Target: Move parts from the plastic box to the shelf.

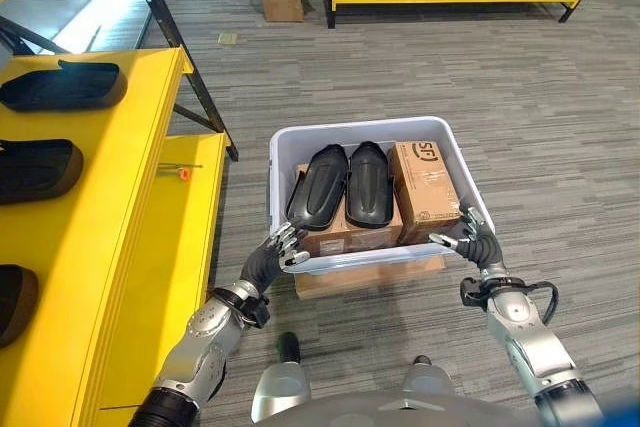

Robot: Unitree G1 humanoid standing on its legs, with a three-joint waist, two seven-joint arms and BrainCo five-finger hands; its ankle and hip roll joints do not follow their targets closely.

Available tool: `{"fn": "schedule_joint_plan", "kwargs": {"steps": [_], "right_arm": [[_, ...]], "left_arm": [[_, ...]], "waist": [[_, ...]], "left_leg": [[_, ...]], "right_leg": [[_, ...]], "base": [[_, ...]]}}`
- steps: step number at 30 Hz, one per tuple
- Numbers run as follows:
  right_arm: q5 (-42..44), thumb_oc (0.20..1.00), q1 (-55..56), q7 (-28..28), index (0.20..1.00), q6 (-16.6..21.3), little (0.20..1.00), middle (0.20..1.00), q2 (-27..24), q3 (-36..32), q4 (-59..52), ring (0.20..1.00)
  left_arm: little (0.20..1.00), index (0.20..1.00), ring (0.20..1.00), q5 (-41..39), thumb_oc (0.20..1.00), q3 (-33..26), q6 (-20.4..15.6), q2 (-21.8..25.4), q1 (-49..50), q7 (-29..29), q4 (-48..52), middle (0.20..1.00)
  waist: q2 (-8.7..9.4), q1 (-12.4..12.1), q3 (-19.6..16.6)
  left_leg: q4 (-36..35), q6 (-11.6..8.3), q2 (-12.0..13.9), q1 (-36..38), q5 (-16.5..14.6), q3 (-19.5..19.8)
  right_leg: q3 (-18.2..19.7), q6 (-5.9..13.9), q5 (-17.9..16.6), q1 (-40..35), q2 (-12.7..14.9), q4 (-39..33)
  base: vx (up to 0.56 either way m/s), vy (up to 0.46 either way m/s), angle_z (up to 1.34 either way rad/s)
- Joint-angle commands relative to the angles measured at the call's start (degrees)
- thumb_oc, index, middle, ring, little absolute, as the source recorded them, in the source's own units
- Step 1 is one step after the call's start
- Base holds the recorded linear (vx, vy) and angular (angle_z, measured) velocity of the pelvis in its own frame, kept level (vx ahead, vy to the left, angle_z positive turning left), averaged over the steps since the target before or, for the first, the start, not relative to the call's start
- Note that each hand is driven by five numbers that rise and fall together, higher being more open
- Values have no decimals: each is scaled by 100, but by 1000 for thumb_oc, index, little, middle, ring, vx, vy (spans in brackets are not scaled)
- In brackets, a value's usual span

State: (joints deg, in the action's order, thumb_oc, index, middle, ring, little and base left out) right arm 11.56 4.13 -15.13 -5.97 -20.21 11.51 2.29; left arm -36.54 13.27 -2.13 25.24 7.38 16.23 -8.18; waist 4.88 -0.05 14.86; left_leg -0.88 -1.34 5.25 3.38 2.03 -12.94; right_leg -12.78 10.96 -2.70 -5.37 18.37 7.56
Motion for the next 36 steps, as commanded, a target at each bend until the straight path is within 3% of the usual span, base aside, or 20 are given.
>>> {"fn": "schedule_joint_plan", "kwargs": {"steps": [1, 4, 5, 6, 7, 8, 9, 10, 14, 20, 25, 26, 29, 31, 32, 33, 36], "right_arm": [[-36, 1000, -264, -60, 1000, 153, 1000, 1000, -204, -33, -45, 1000], [-79, 1000, -375, 20, 1000, 220, 1000, 1000, -132, 52, 33, 1000], [-114, 1000, -410, 28, 1000, 254, 1000, 1000, -112, 70, 35, 1000], [25, 1000, -454, 148, 1000, 231, 1000, 1000, -82, 80, 56, 1000], [51, 1000, -460, 212, 1000, 227, 1000, 1000, -50, 82, 90, 1000], [75, 1000, -456, 515, 1000, 220, 1000, 1000, -67, 104, 121, 1000], [55, 1000, -469, 557, 1000, 192, 1000, 1000, -78, 128, 132, 1000], [93, 1000, -653, 613, 1000, 117, 1000, 1000, -93, 279, 256, 1000], [-8, 1000, -807, 753, 1000, 170, 1000, 1000, -129, 334, 379, 1000], [-62, 1000, -890, 880, 1000, 300, 1000, 1000, -340, 375, 339, 1000], [-96, 1000, -1152, 866, 1000, 431, 1000, 1000, -424, 472, 368, 1000], [633, 1000, -1434, 1024, 1000, 436, 1000, 1000, -364, 524, 544, 1000], [679, 1000, -1683, 1177, 1000, 556, 1000, 1000, -310, 460, 551, 1000], [787, 1000, -2132, 1001, 1000, 482, 1000, 1000, -283, 440, 512, 1000], [1099, 1000, -2484, 985, 1000, 273, 1000, 1000, -253, 395, 615, 1000], [1556, 1000, -2941, 747, 1000, 20, 1000, 1000, -225, 280, 907, 1000], [1640, 1000, -3780, 412, 1000, -121, 1000, 1000, -293, 111, 1761, 1000]], "left_arm": [[1000, 1000, 1000, 195, 1000, -152, -148, -99, 93, 154, 519, 1000], [1000, 1000, 1000, 104, 1000, -118, -149, -74, 55, 30, 540, 1000], [1000, 1000, 1000, 66, 1000, -120, -123, -52, 6, -7, 551, 1000], [1000, 1000, 1000, 60, 1000, -103, -134, -20, -104, -115, 545, 1000], [1000, 1000, 1000, 28, 1000, -93, -162, -7, -112, -127, 536, 1000], [1000, 1000, 1000, 14, 1000, -67, -287, -35, -101, -280, 506, 1000], [1000, 1000, 1000, -47, 1000, -58, -285, -53, -98, -296, 513, 1000], [1000, 1000, 1000, -601, 1000, -80, -291, -173, -99, -425, 607, 1000], [1000, 1000, 1000, -615, 1000, -109, -224, -393, -167, -303, 766, 1000], [1000, 1000, 1000, -343, 1000, -69, -56, -420, -144, -271, 789, 1000], [1000, 1000, 1000, -281, 1000, -80, -76, -347, -71, -346, 752, 1000], [1000, 1000, 1000, -552, 1000, -69, 45, -282, -39, -201, 833, 1000], [1000, 1000, 1000, -809, 1000, -85, 54, -264, -12, -117, 975, 1000], [1000, 1000, 1000, -1067, 1000, -87, -39, -173, -174, -365, 1061, 1000], [1000, 1000, 1000, -1095, 1000, -81, -57, -127, -344, -436, 1060, 1000], [1000, 1000, 1000, -1139, 1000, -52, -32, -71, -556, -504, 1073, 1000], [1000, 1000, 1000, -1213, 1000, 22, -7, 20, -868, -580, 1070, 1000]], "waist": [[-336, -115, -66], [-292, -124, -32], [-237, -113, -15], [-148, -91, 30], [-127, -85, 55], [-118, -92, 68], [-109, -122, 66], [-89, -250, 90], [-153, -338, 91], [-299, -354, 107], [-455, -417, 182], [-542, -510, 278], [-587, -567, 361], [-605, -648, 504], [-605, -700, 609], [-616, -772, 733], [-696, -914, 1001]], "left_leg": [[-109, 320, -167, 262, -330, -113], [-71, 272, -167, 287, -378, -160], [-22, 261, -190, 282, -452, -127], [50, 233, -191, 286, -603, -68], [83, 234, -181, 299, -661, -32], [260, 161, -43, 257, -688, 44], [311, 124, -3, 211, -666, 27], [429, -48, 234, 53, -535, -39], [301, -282, 537, 71, -237, -56], [276, -433, 762, 84, -12, 43], [339, -438, 688, 24, 2, 180], [360, -416, 620, -34, -20, 216], [379, -401, 573, -99, -36, 228], [460, -368, 527, -303, -82, 261], [529, -352, 507, -435, -104, 290], [607, -344, 478, -580, -127, 336], [761, -332, 425, -860, -146, 411]], "right_leg": [[-53, -95, 13, 605, -515, 1338], [-91, -78, -139, 609, -474, 666], [8, -20, -386, 652, -416, 270], [223, 119, -843, 769, -245, -380], [310, 162, -1003, 859, -183, -348], [350, 145, -687, 734, -287, -517], [250, 127, -612, 682, -317, -544], [-68, 33, -343, 584, -416, -499], [-381, -164, -15, 393, -548, -388], [-565, -381, 290, 300, -607, -61], [-600, -406, 346, 321, -572, 98], [-625, -377, 310, 379, -513, 119], [-636, -355, 284, 427, -481, 105], [-633, -306, 258, 620, -414, 163], [-649, -298, 252, 718, -389, 198], [-671, -293, 258, 811, -372, 236], [-707, -339, 305, 976, -377, 327]], "base": [[52, 85, -37], [67, -127, -34], [140, -426, -23], [145, -438, -13], [195, -613, -1], [127, -433, 21], [109, -618, 61], [14, -383, 62], [45, -212, 16], [76, -94, 10], [85, 31, 19], [97, 126, 25], [19, 103, 16], [-96, 58, 6], [-142, -1, 8], [-185, 1, 10], [-119, -2, 18]]}}
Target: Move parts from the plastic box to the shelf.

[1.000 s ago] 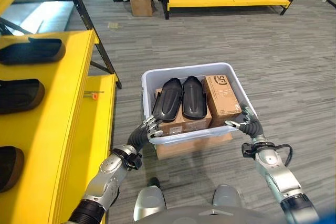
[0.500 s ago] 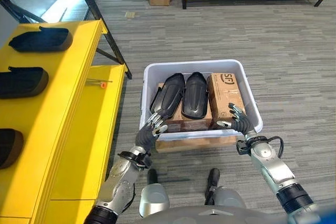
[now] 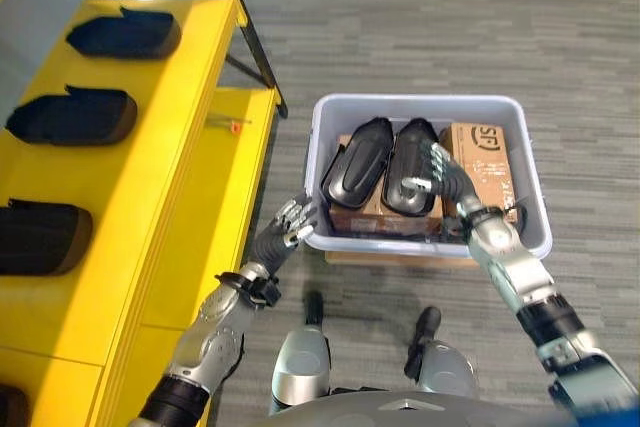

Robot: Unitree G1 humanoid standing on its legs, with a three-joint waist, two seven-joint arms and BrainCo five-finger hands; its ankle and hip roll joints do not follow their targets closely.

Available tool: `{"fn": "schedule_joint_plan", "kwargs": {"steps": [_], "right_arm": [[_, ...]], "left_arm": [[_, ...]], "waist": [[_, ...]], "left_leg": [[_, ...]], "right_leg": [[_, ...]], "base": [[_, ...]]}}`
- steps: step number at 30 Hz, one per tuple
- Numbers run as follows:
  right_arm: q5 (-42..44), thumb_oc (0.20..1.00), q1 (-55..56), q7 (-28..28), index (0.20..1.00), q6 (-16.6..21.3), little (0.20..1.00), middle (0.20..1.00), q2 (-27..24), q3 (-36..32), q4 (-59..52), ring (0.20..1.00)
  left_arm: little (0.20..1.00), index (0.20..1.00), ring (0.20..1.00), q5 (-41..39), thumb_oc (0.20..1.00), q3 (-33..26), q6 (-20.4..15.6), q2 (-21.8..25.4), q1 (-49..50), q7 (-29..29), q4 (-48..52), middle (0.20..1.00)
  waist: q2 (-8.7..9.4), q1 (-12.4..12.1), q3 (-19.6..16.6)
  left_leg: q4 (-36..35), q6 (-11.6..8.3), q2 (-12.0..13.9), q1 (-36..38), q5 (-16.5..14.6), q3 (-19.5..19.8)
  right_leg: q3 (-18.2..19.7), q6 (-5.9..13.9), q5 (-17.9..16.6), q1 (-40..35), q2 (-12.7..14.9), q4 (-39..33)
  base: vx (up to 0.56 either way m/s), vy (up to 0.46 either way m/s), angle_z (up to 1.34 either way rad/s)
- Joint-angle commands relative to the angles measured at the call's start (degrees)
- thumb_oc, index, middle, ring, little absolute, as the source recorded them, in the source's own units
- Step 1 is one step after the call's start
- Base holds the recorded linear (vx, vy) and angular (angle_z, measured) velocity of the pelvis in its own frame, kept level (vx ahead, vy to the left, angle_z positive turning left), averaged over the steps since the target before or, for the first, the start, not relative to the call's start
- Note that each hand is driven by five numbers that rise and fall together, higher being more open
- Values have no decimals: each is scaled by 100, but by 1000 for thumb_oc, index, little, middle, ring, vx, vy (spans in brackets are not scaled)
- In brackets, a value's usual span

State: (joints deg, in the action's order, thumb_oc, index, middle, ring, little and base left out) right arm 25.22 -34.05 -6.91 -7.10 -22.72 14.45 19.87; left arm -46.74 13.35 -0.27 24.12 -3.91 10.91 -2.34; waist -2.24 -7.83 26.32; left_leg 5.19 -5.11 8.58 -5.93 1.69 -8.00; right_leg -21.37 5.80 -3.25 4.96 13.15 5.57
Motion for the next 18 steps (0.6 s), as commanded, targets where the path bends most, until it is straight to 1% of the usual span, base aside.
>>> {"fn": "schedule_joint_plan", "kwargs": {"steps": [1, 3, 4, 6, 7, 8, 9, 10, 12, 13, 15, 16, 17, 18], "right_arm": [[301, 1000, -130, -509, 1000, 29, 1000, 1000, -58, -210, 244, 1000], [520, 1000, -456, -906, 1000, 175, 1000, 1000, -42, -292, 702, 1000], [673, 1000, -719, -1271, 1000, 231, 1000, 1000, -49, -447, 1183, 1000], [625, 1000, -928, -1420, 1000, 539, 1000, 1000, -90, -556, 1725, 1000], [536, 1000, -963, -1493, 1000, 624, 1000, 1000, -98, -585, 1845, 1000], [416, 1000, -1008, -1603, 1000, 805, 1000, 1000, -127, -645, 1997, 1000], [350, 1000, -1090, -1678, 1000, 943, 1000, 1000, -199, -731, 2181, 1000], [375, 1000, -1148, -1760, 1000, 978, 1000, 1000, -251, -771, 2271, 1000], [694, 1000, -1286, -2016, 1000, 1054, 1000, 1000, -338, -824, 2428, 1000], [799, 1000, -1346, -2116, 1000, 1101, 1000, 1000, -396, -899, 2541, 1000], [792, 1000, -1425, -2114, 1000, 1175, 1000, 1000, -504, -994, 2671, 1000], [739, 1000, -1490, -2161, 1000, 1212, 1000, 1000, -577, -1017, 2710, 1000], [768, 1000, -1544, -2248, 1000, 1206, 1000, 1000, -618, -1034, 2715, 1000], [812, 1000, -1565, -2303, 1000, 1160, 1000, 1000, -650, -1076, 2720, 1000]], "left_arm": [[1000, 1000, 1000, -163, 1000, 44, -198, 141, 205, -87, 478, 1000], [1000, 1000, 1000, -128, 1000, 103, -228, 222, 50, -188, 419, 1000], [1000, 1000, 1000, -190, 1000, 122, -278, 289, -110, -226, 419, 1000], [1000, 1000, 1000, -212, 1000, 148, -347, 316, -260, -319, 398, 1000], [1000, 1000, 1000, -228, 1000, 166, -363, 320, -303, -363, 383, 1000], [1000, 1000, 1000, -291, 1000, 207, -389, 308, -388, -410, 346, 1000], [1000, 1000, 1000, -368, 1000, 232, -328, 316, -454, -517, 352, 1000], [1000, 1000, 1000, -416, 1000, 250, -265, 305, -473, -619, 359, 1000], [1000, 1000, 1000, -471, 1000, 288, -171, 275, -481, -704, 354, 1000], [1000, 1000, 1000, -385, 1000, 305, -147, 272, -469, -681, 367, 1000], [1000, 1000, 1000, -208, 1000, 358, -103, 255, -427, -581, 375, 1000], [1000, 1000, 1000, 10, 1000, 410, -110, 242, -417, -524, 358, 1000], [1000, 1000, 1000, 257, 1000, 470, -100, 269, -388, -477, 345, 1000], [1000, 1000, 1000, 308, 1000, 517, -96, 316, -370, -439, 303, 1000]], "waist": [[0, -177, -85], [10, -268, 35], [27, -350, 153], [9, -415, 269], [-1, -424, 305], [-38, -430, 347], [-79, -437, 347], [-102, -442, 347], [-146, -445, 347], [-176, -441, 347], [-246, -426, 347], [-295, -413, 347], [-340, -406, 347], [-371, -403, 347]], "left_leg": [[171, 54, 76, 5, -106, -57], [226, 73, 31, -202, -95, 2], [332, 109, -19, -416, -130, 67], [460, 152, -65, -646, -145, 159], [502, 164, -84, -696, -154, 182], [571, 200, -135, -842, -164, 204], [632, 235, -188, -1032, -171, 221], [662, 249, -211, -1123, -171, 218], [704, 261, -240, -1299, -167, 209], [719, 250, -233, -1387, -160, 204], [720, 248, -248, -1471, -145, 185], [732, 248, -262, -1528, -142, 171], [762, 255, -275, -1594, -143, 156], [774, 268, -293, -1640, -151, 145]], "right_leg": [[153, 160, 374, -6, 138, 559], [140, 141, 392, 157, 110, 631], [143, 130, 446, 332, 99, 760], [144, 103, 494, 503, 88, 905], [141, 97, 509, 531, 86, 941], [138, 89, 524, 649, 95, 1012], [124, 87, 535, 828, 117, 1094], [123, 84, 535, 914, 123, 1127], [122, 80, 541, 1088, 129, 1176], [129, 69, 558, 1177, 122, 1206], [150, 47, 577, 1287, 109, 1241], [168, 38, 592, 1366, 119, 1275], [190, 29, 602, 1449, 135, 1318], [208, 32, 609, 1518, 152, 1351]], "base": [[-102, -19, 11], [-145, -69, 6], [-188, -97, 6], [-131, -63, 7], [-78, -27, 10], [-80, -11, 11], [-82, -5, 1], [-72, -2, 2], [-38, 1, 3], [0, 0, 0], [-22, 67, -1], [-30, 104, -5], [-31, 96, -2], [-40, 80, -2]]}}
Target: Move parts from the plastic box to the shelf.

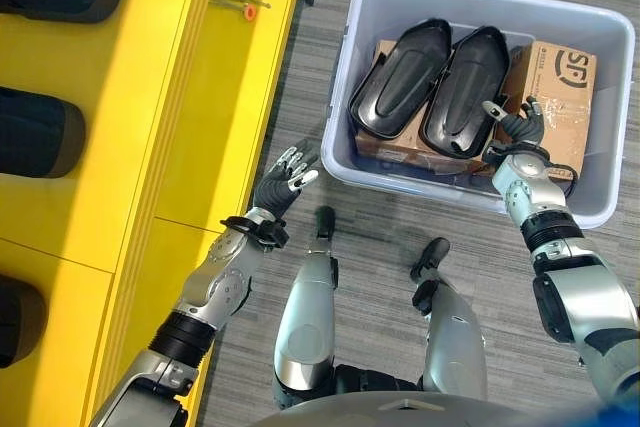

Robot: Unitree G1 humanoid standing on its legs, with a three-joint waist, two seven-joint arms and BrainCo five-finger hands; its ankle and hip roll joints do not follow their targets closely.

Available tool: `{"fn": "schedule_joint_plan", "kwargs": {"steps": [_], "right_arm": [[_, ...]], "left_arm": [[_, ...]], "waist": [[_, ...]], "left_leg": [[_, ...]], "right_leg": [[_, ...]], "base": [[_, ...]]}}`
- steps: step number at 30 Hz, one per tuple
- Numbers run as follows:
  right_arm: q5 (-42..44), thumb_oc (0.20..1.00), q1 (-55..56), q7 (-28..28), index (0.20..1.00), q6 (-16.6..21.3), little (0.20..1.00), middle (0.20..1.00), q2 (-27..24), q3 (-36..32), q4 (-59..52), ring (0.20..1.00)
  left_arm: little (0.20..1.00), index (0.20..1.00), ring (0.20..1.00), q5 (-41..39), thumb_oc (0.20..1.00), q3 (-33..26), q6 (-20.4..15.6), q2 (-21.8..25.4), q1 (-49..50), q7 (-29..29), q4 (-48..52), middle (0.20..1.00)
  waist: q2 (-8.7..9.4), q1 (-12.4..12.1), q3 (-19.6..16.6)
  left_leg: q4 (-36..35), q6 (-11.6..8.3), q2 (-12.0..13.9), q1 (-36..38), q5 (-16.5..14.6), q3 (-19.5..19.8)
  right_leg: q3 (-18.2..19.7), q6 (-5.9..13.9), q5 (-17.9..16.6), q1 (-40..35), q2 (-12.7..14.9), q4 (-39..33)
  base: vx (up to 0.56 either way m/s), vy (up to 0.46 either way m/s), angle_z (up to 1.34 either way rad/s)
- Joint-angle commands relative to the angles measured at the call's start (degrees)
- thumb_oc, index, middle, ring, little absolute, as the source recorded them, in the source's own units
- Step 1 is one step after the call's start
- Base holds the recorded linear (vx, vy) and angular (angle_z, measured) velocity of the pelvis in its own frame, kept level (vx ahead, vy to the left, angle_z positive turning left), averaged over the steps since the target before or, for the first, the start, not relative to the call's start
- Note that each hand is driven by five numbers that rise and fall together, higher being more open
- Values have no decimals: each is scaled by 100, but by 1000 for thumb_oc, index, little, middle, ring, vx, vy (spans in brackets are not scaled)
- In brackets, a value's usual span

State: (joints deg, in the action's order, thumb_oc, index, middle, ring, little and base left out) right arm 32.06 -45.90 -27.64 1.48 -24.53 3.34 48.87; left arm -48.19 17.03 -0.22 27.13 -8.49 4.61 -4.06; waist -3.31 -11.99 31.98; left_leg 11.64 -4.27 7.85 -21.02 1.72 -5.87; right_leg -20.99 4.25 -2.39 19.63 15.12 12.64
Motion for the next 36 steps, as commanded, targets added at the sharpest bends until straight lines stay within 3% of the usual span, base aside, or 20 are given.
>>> {"fn": "schedule_joint_plan", "kwargs": {"steps": [1, 6, 16, 22, 25, 31, 36], "right_arm": [[179, 1000, -356, -224, 1000, 205, 1000, 1000, -519, -4, -214, 1000], [-191, 1000, -275, 41, 1000, 19, 1000, 1000, -522, 76, -207, 1000], [-769, 1000, -677, 27, 1000, -39, 1000, 1000, -631, 383, 311, 1000], [-1928, 1000, -910, -71, 1000, -48, 1000, 1000, -776, 723, 427, 1000], [-3341, 1000, -959, -795, 1000, -127, 1000, 1000, -917, 1091, 374, 1000], [-4707, 1000, -936, -1556, 1000, 71, 1000, 1000, -1006, 1536, 35, 1000], [-4459, 1000, -869, -1639, 1000, -136, 1000, 1000, -956, 1782, -99, 1000]], "left_arm": [[1000, 1000, 1000, 394, 1000, 185, -115, 58, 121, 185, 462, 1000], [1000, 1000, 1000, 97, 1000, 208, -403, 57, 208, 143, 372, 1000], [1000, 1000, 1000, 13, 1000, 208, -355, 41, 208, 163, 223, 1000], [1000, 1000, 1000, 59, 1000, 222, -392, 28, 251, 326, 150, 1000], [1000, 1000, 1000, 16, 1000, 255, -540, 9, 281, 334, 95, 1000], [1000, 1000, 1000, -18, 1000, 376, -780, -11, 280, 336, -16, 1000], [1000, 1000, 1000, -14, 1000, 434, -846, -75, 236, 330, -111, 1000]], "waist": [[-291, 25, -218], [-400, 88, -218], [-450, -8, -218], [-475, -47, -218], [-490, -42, -218], [-518, -5, -218], [-519, 21, -218]], "left_leg": [[154, 201, -234, -212, -158, -87], [179, 220, -215, -386, -125, -181], [322, 160, -230, -607, -229, -156], [426, 172, -249, -833, -236, -145], [423, 188, -272, -892, -229, -151], [417, 210, -279, -935, -223, -179], [429, 218, -287, -966, -233, -192]], "right_leg": [[195, 190, 533, 162, -31, 703], [261, 160, 547, 452, -11, 846], [254, 208, 688, 712, 107, 1107], [260, 200, 681, 941, 147, 1223], [275, 212, 656, 1001, 143, 1213], [282, 250, 592, 1048, 161, 1163], [312, 262, 564, 1077, 174, 1129]], "base": [[-40, 67, 0], [-31, 77, -8], [3, -3, 0], [-18, 5, 1], [-19, 26, 0], [-17, 31, 0], [0, 0, 0]]}}
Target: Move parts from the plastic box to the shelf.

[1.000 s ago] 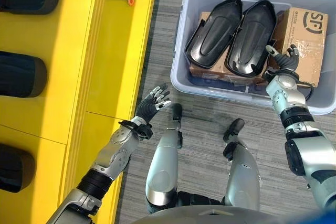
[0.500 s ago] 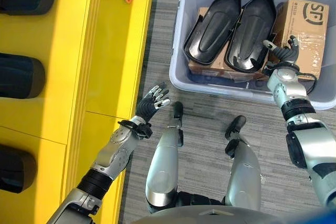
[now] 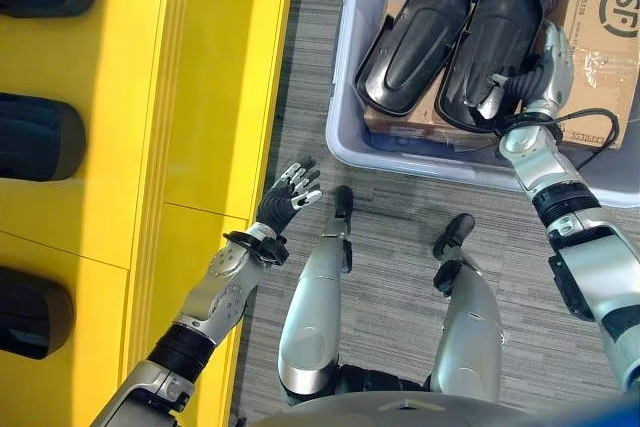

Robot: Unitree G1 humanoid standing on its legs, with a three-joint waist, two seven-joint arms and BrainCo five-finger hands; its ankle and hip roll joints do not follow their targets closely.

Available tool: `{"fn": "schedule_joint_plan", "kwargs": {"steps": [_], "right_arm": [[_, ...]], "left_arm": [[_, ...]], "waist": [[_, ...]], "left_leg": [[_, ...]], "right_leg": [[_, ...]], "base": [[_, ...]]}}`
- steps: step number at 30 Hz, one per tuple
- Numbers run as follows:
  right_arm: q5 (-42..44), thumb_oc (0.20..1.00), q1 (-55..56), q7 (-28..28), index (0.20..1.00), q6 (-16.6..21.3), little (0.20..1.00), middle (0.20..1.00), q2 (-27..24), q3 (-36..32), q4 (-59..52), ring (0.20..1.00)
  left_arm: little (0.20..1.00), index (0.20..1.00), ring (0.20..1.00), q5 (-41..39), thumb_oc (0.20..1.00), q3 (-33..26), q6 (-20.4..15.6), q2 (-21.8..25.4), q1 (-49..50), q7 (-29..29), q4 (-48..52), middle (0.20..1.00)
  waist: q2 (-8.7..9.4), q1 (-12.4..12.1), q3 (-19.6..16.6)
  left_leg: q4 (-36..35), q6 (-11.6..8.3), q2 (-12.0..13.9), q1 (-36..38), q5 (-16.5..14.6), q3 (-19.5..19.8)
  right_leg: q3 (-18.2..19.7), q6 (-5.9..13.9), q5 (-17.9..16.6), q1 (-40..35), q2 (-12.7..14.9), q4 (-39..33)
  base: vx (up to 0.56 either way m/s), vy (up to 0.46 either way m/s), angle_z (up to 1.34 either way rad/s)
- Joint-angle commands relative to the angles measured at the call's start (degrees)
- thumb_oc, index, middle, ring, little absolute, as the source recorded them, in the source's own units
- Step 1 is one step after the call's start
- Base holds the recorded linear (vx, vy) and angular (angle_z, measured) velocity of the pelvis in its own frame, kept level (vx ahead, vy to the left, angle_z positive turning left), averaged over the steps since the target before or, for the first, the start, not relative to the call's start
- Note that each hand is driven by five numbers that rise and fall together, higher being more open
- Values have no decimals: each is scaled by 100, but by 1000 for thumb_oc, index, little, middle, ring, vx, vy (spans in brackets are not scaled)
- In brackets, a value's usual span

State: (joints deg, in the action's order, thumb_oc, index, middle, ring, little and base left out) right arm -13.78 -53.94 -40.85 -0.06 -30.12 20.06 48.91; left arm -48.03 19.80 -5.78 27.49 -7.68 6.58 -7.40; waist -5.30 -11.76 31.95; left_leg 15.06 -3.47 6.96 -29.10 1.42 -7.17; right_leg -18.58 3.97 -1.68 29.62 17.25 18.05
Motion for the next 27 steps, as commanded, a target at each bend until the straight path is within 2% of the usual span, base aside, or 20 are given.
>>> {"fn": "schedule_joint_plan", "kwargs": {"steps": [1, 5, 10, 12, 14, 16, 20, 21, 24, 27], "right_arm": [[63, 1000, -53, -356, 1000, 15, 1000, 1000, -386, 123, -57, 1000], [297, 1000, -20, -361, 1000, 55, 1000, 1000, -357, 125, 124, 1000], [1733, 1000, 5, -254, 1000, -127, 1000, 1000, -248, -191, 458, 1000], [2242, 1000, 25, -162, 1000, -82, 1000, 1000, -169, -355, 635, 1000], [2402, 1000, 67, -43, 1000, 21, 1000, 1000, -87, -527, 784, 1000], [2321, 1000, 28, 31, 1000, 22, 1000, 1000, -43, -573, 878, 1000], [2753, 1000, -96, 174, 1000, -72, 1000, 1000, 0, -626, 1008, 1000], [2360, 1000, -152, 184, 1000, -121, 1000, 1000, 3, -591, 1063, 1000], [2035, 1000, -208, -13, 1000, -36, 1000, 1000, -52, -445, 1043, 1000], [903, 1000, -295, -433, 1000, 458, 1000, 1000, -166, -277, 750, 1000]], "left_arm": [[1000, 1000, 1000, -12, 1000, 164, -283, -121, 143, 121, 210, 1000], [1000, 1000, 1000, -12, 1000, 193, -358, -142, 83, 189, 54, 1000], [1000, 1000, 1000, 6, 1000, 237, -365, -159, 23, 127, 12, 1000], [1000, 1000, 1000, 22, 1000, 255, -361, -194, -18, 106, -5, 1000], [1000, 1000, 1000, 67, 1000, 286, -344, -208, -57, 33, 3, 1000], [1000, 1000, 1000, 84, 1000, 311, -307, -247, -102, -36, 6, 1000], [1000, 1000, 1000, 127, 1000, 387, -268, -310, -161, -144, -10, 1000], [1000, 1000, 1000, 124, 1000, 396, -237, -319, -192, -183, 12, 1000], [1000, 1000, 1000, 124, 1000, 410, -277, -359, -183, -208, -16, 1000], [1000, 1000, 1000, 63, 1000, 456, -329, -346, -144, -256, -3, 1000]], "waist": [[-321, -1, -216], [-319, 3, -216], [-332, -4, -216], [-347, -4, -216], [-365, 0, -216], [-384, -7, -216], [-425, -14, -216], [-439, -22, -216], [-453, -21, -216], [-475, 1, -216]], "left_leg": [[94, 139, -200, -166, -208, -61], [104, 139, -193, -195, -216, -66], [116, 138, -200, -227, -238, -56], [122, 138, -200, -251, -246, -61], [145, 141, -207, -289, -261, -59], [168, 145, -217, -328, -266, -59], [238, 146, -235, -408, -279, -56], [266, 146, -237, -463, -285, -49], [270, 141, -228, -520, -266, -58], [284, 140, -227, -545, -254, -54]], "right_leg": [[76, 287, 492, 84, -38, 586], [61, 295, 480, 109, -20, 586], [52, 290, 493, 148, -9, 618], [55, 286, 505, 177, -3, 639], [65, 281, 521, 217, 2, 670], [65, 278, 524, 264, 10, 703], [82, 263, 544, 360, 34, 798], [84, 260, 555, 415, 44, 833], [90, 251, 552, 476, 46, 846], [113, 256, 554, 516, 48, 887]], "base": [[0, 0, 0], [0, 0, 0], [0, 0, 0], [3, 0, 2], [4, 1, 2], [0, 0, 0], [0, 0, 0], [0, 0, 0], [0, 0, 0], [0, 0, 0]]}}
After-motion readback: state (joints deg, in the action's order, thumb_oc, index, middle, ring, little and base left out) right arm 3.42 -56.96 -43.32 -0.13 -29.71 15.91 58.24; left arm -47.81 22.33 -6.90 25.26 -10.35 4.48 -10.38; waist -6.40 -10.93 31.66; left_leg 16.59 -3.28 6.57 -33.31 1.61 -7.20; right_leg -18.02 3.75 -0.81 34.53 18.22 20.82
